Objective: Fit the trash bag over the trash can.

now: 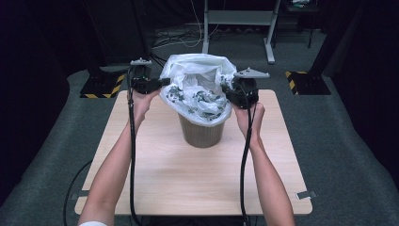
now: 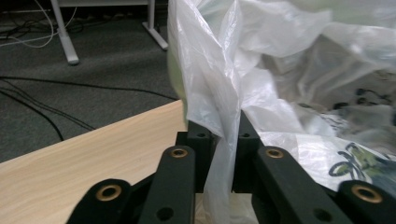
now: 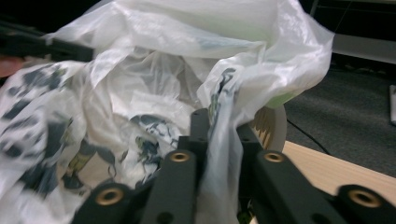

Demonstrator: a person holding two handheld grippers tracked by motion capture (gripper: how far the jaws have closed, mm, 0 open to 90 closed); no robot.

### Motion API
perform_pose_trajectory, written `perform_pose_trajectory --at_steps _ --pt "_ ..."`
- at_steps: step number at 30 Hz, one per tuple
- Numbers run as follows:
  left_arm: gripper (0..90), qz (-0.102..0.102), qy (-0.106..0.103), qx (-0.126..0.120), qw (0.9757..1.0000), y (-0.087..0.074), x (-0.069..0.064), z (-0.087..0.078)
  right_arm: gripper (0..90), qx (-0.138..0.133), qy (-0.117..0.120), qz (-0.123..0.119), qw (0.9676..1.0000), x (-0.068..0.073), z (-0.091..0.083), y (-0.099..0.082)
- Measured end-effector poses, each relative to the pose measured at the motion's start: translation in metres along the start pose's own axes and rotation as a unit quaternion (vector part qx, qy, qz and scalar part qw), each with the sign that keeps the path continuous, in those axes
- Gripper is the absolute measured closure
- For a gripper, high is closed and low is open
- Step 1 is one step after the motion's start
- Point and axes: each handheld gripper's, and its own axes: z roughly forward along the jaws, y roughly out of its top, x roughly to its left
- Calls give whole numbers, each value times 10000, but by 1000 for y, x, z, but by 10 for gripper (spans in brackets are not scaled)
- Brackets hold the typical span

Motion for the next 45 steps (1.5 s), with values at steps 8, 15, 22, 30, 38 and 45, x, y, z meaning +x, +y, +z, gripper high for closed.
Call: perform_pose_trajectory --at_steps 8,15,22,30,38,45 --pt "816 -258 -33 20 9997 -1 16 12 525 -265 82 166 9995 -13 -24 8" --pt "437 -411 -123 -321 9986 -1 11 -12 784 -145 205 112 9996 -16 -28 2" --pt "290 -143 -181 -625 9978 -2 -5 -35 867 -86 306 -67 9995 6 -21 -11" --pt "192 -58 -275 -1183 9926 -10 -11 -49 872 -144 196 -60 9997 14 -23 -13" --pt "178 -11 -218 -1251 9919 -14 -17 -59 871 -154 20 204 9997 -3 -15 -10" --pt "311 -73 -306 -898 9955 -32 -25 -48 861 -183 131 114 9997 8 -16 -16"
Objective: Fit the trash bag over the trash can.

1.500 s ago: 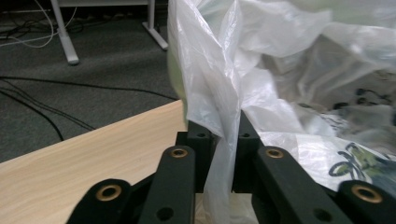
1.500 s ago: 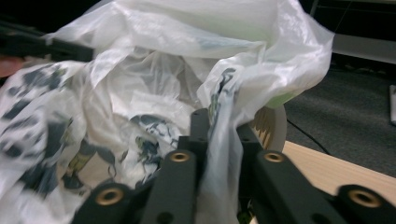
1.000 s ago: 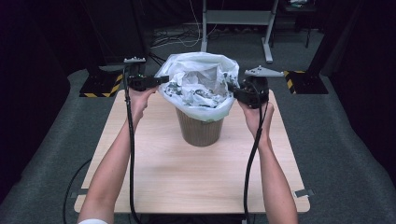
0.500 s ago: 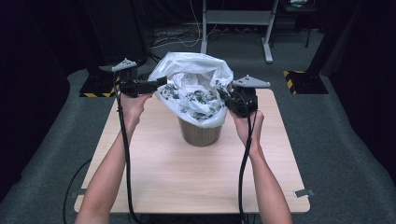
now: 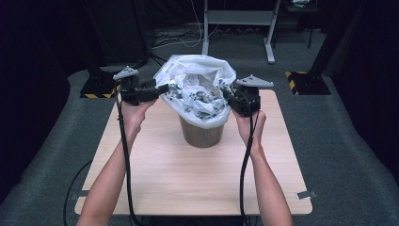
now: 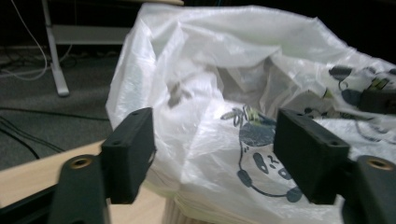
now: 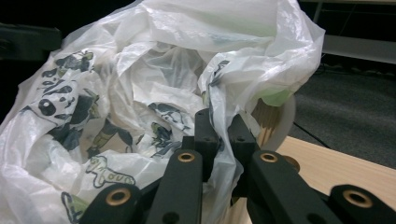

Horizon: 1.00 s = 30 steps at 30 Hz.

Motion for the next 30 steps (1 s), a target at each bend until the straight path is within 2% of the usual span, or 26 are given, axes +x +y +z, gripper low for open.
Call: perform_pose_trajectory --at_steps 3,5,8,11,14,18,21,23,26,27,30 --pt "452 -20 40 123 9999 -8 0 6 842 17 95 -42 9999 4 0 0" --pt "603 -11 45 141 9999 -12 1 9 811 4 147 -79 9999 5 -1 0" --pt "748 21 1 164 9999 -14 3 14 702 -99 161 -54 9998 1 -4 2" --pt "857 81 -8 157 9998 -15 3 18 591 -169 219 54 9996 -5 -9 4" --pt "898 168 1 167 9997 -15 3 21 507 -274 204 97 9994 -9 -16 6" --pt "900 185 48 175 9997 -14 6 25 447 -425 129 144 9989 -14 -27 10" --pt "900 201 114 228 9995 -13 10 29 436 -507 46 188 9985 -19 -33 14" --pt "900 176 145 267 9994 -13 14 33 456 -479 25 232 9986 -25 -33 18" --pt "900 100 190 317 9993 -11 24 39 610 -286 59 259 9992 -32 -26 19" --pt "900 50 187 341 9992 -11 27 42 659 -222 139 294 9992 -34 -22 17" --pt "888 -131 168 316 9993 -12 32 43 806 -143 277 323 9990 -32 -14 6"
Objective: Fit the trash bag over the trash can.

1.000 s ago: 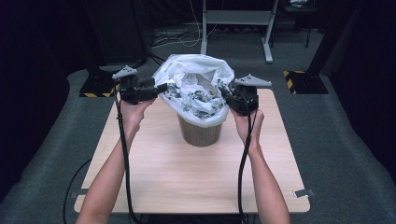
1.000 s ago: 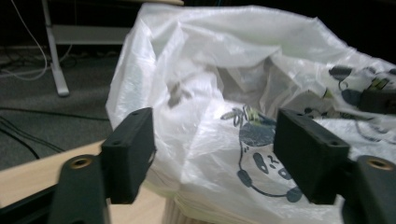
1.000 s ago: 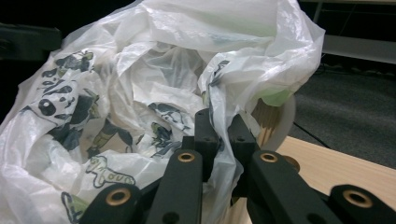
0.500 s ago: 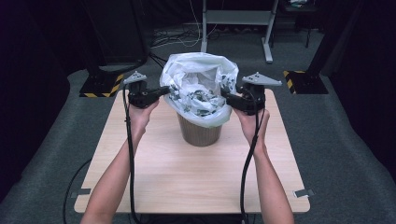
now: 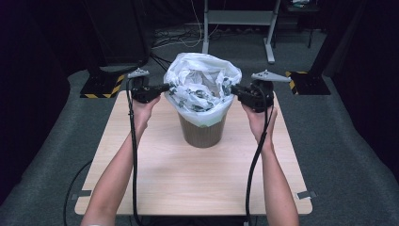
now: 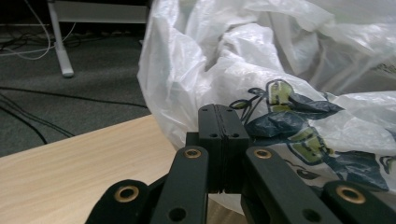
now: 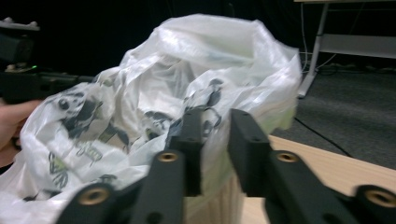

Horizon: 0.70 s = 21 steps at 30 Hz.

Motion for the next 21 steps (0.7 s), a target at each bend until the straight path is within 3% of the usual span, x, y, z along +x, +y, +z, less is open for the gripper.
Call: perform_pose_trajectory --at_steps 3,6,10,13,17,21 --pt "704 -169 -111 -65 9998 -2 0 -7 882 45 -12 -136 9999 10 5 -10" --pt "564 -147 -138 -90 9998 -4 -4 -17 899 -3 -74 -257 9996 19 4 -14" --pt "455 -146 -236 -172 9995 -6 -12 -31 900 -89 -366 -364 9986 23 -1 -12" --pt "394 -96 -345 -186 9992 -7 -20 -35 900 -60 -347 -279 9990 20 0 -13" --pt "425 -78 -426 -185 9989 -11 -25 -33 900 -39 -193 -322 9993 27 1 -19" --pt "713 -17 -512 -127 9986 -12 -23 -28 900 -41 -22 -472 9989 41 0 -22"
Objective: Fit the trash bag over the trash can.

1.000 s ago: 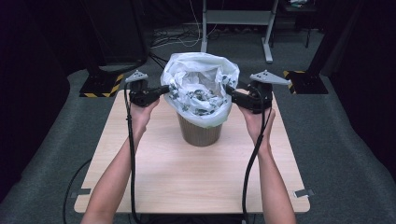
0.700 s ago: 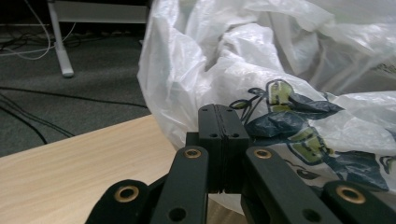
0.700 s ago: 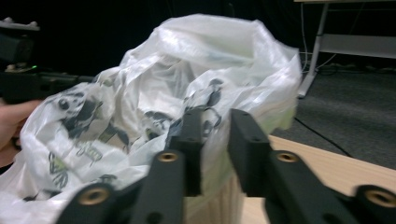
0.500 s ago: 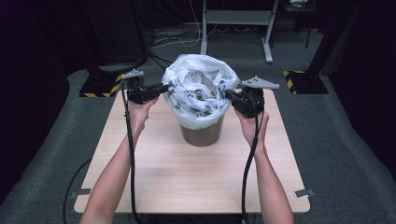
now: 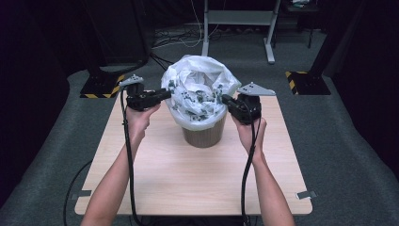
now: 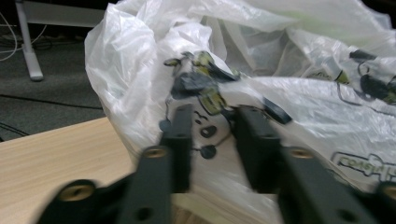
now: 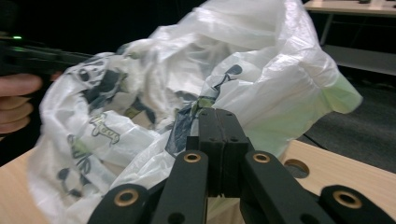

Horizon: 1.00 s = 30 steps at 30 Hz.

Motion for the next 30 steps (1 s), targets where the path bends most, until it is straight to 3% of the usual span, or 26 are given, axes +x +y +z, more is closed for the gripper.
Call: perform_pose_trajectory --at_steps 2,3,4,5,9,15,19,20,23,25,30 --pt "826 54 -6 31 10000 -1 0 4 900 1 108 -22 9999 2 -1 1" --pt "881 71 6 31 10000 -1 1 5 864 -26 120 -33 9999 3 -2 2" --pt "899 56 20 25 10000 -1 2 7 772 -110 144 -15 9998 2 -3 3" --pt "900 67 47 44 10000 -1 3 9 696 -188 137 28 9997 0 -6 4" --pt "900 68 160 91 9998 -2 8 16 566 -412 91 190 9989 -11 -17 12" --pt "900 -113 168 84 9998 -2 18 23 481 -664 -213 351 9970 -30 -26 28" --pt "900 -142 126 15 9998 -2 18 22 410 -494 -461 541 9963 -50 -12 41" --pt "900 -127 117 -12 9999 -2 17 21 435 -377 -446 593 9965 -56 -7 42" --pt "899 -94 71 -70 9999 -3 15 17 646 -34 -194 822 9964 -68 10 38" --pt "887 -87 25 -121 9999 -4 14 13 779 18 -182 850 9962 -70 14 29" --pt "749 -127 -55 -178 9997 -6 13 6 889 31 -100 811 9967 -60 14 11"
